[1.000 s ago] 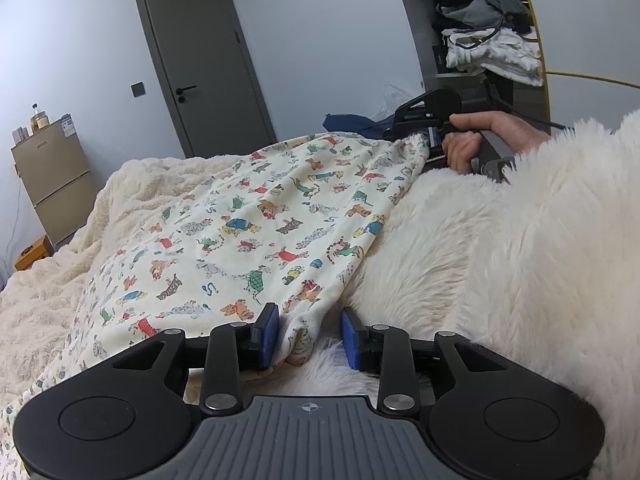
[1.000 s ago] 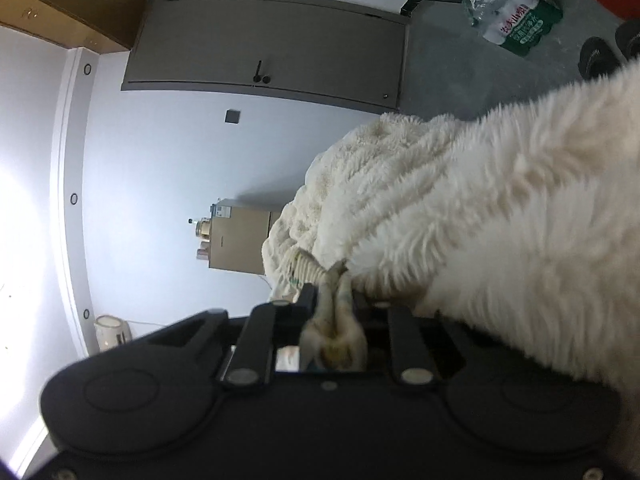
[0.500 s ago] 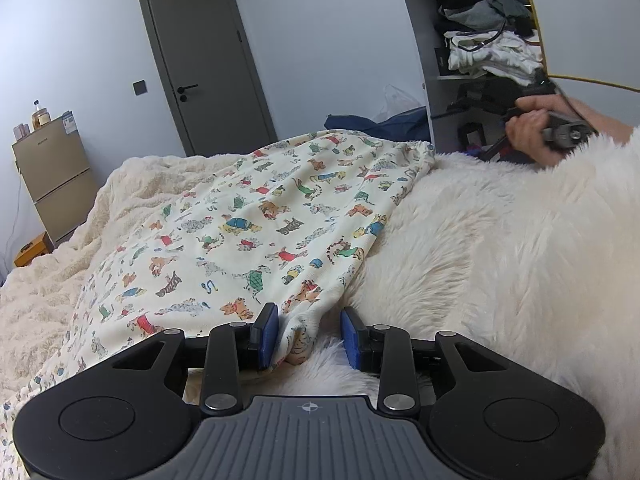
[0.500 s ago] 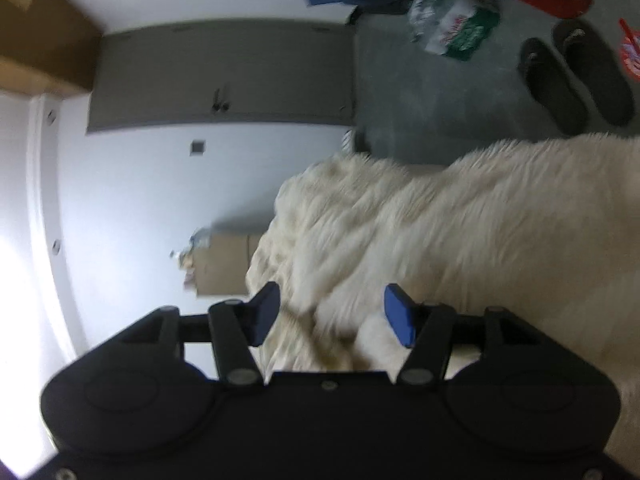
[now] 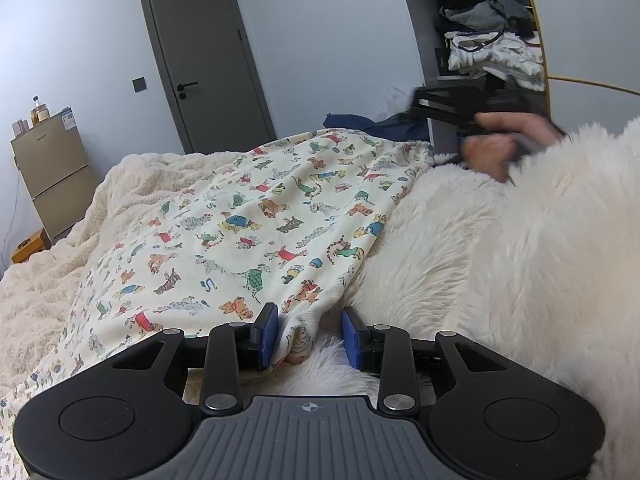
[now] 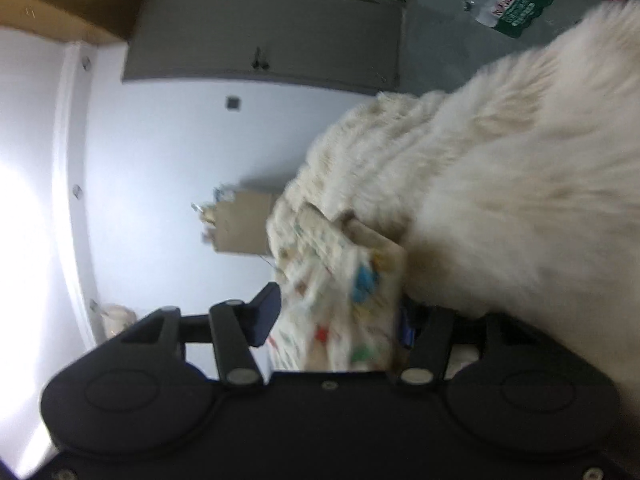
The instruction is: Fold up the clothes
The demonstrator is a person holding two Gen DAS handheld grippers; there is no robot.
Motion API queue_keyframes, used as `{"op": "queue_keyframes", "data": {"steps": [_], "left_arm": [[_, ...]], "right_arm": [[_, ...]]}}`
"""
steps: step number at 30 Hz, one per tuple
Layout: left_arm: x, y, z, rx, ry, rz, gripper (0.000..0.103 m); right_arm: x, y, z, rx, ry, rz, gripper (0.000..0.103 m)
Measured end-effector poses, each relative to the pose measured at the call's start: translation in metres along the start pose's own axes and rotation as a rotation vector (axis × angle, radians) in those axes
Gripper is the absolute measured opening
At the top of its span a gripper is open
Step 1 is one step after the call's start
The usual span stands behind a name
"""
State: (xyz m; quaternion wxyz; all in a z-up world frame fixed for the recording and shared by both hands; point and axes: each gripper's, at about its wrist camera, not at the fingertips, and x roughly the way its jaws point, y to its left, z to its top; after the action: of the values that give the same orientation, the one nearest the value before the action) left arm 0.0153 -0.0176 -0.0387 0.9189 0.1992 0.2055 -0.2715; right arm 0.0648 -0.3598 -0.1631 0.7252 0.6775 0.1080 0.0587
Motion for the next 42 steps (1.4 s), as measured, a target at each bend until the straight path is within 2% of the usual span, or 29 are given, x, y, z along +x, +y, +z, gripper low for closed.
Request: {"op": "queue_keyframes", "data": {"steps": [1,3,5,6,9,10,13,16,21,22,28,32,34,36,37,38,39,40,42], "left_arm": [[0.000,0.000,0.000,0.000,-0.001,0.000,0.030],[-0.001,0.000,-0.001,0.000,-0.007,-0.002,0.030],[-0.003,-0.001,-0.001,0.001,-0.017,-0.005,0.029],[-0.004,-0.002,0.000,0.004,-0.022,-0.004,0.028],[-0.007,-0.005,0.004,0.012,-0.044,0.010,0.004],[-0.009,-0.008,0.008,0.027,-0.051,0.014,0.000],[-0.014,-0.018,0.026,0.113,-0.062,0.075,0.000],[-0.020,-0.027,0.047,0.172,-0.081,0.127,0.000],[-0.018,-0.044,0.073,0.235,-0.092,0.073,0.000],[-0.014,-0.053,0.078,0.266,-0.092,0.061,0.000],[0.011,-0.095,0.113,0.341,-0.113,-0.101,0.000],[0.033,-0.132,0.143,0.418,-0.113,-0.164,0.000],[0.042,-0.143,0.157,0.400,-0.119,-0.183,0.000],[0.047,-0.150,0.170,0.360,-0.142,-0.201,0.005],[0.044,-0.149,0.176,0.312,-0.162,-0.215,0.021],[0.039,-0.144,0.178,0.265,-0.172,-0.225,0.046],[0.032,-0.137,0.177,0.233,-0.185,-0.228,0.056],[0.023,-0.130,0.175,0.204,-0.199,-0.230,0.059],[0.001,-0.100,0.170,0.107,-0.204,-0.222,0.059]], "right_arm": [[0.008,0.001,-0.002,-0.008,-0.017,0.000,0.054],[0.018,0.004,-0.005,-0.029,-0.050,-0.015,0.045],[0.025,0.003,-0.006,-0.039,-0.067,-0.046,0.026],[0.028,0.002,-0.006,-0.034,-0.068,-0.073,0.026],[0.034,0.012,-0.004,-0.081,-0.068,-0.117,0.023],[0.036,0.018,-0.003,-0.106,-0.069,-0.132,0.023],[0.043,0.043,0.002,-0.170,-0.058,-0.186,0.021],[0.041,0.067,0.015,-0.195,-0.061,-0.197,0.019],[0.026,0.092,0.034,-0.221,-0.088,-0.184,0.014],[0.021,0.098,0.041,-0.232,-0.106,-0.176,0.009],[-0.011,0.133,0.094,-0.299,-0.212,-0.120,0.008],[-0.040,0.159,0.135,-0.318,-0.269,-0.110,0.008],[-0.047,0.169,0.149,-0.327,-0.295,-0.112,0.008],[-0.060,0.192,0.171,-0.372,-0.336,-0.124,0.008],[-0.067,0.204,0.182,-0.395,-0.356,-0.130,0.008],[-0.074,0.215,0.190,-0.419,-0.383,-0.138,0.008],[-0.081,0.225,0.197,-0.443,-0.409,-0.146,0.008],[-0.085,0.231,0.201,-0.462,-0.426,-0.153,0.008],[-0.103,0.255,0.215,-0.532,-0.517,-0.179,0.008]]}}
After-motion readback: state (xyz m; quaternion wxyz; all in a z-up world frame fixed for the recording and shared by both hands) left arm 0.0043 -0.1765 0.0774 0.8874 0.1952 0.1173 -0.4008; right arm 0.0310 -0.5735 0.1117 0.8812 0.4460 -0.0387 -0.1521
